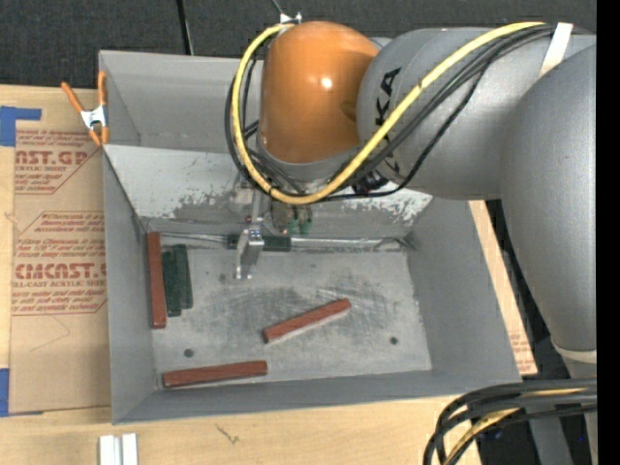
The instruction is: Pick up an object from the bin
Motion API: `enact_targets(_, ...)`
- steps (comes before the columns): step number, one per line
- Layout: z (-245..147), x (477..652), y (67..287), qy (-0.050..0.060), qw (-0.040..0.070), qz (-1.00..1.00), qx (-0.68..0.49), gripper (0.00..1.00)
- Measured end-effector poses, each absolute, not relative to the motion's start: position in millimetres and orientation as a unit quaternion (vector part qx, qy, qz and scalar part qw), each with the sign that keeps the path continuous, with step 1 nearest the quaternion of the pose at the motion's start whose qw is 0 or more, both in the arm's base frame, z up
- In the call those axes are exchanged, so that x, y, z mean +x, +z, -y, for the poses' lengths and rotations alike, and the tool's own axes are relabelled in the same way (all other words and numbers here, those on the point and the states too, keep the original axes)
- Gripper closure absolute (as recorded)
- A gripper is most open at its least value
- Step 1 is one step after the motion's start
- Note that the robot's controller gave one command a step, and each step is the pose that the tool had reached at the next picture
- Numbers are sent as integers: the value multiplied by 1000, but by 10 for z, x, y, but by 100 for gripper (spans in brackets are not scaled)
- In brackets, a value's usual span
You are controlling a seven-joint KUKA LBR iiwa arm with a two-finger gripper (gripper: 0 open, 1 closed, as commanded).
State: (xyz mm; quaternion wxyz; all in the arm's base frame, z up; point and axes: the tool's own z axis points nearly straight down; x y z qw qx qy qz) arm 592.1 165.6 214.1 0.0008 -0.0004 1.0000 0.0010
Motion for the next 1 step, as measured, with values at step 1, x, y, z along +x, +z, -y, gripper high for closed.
enact_targets(1,-1117,5376,1702,1,2,-1000,-26,0)
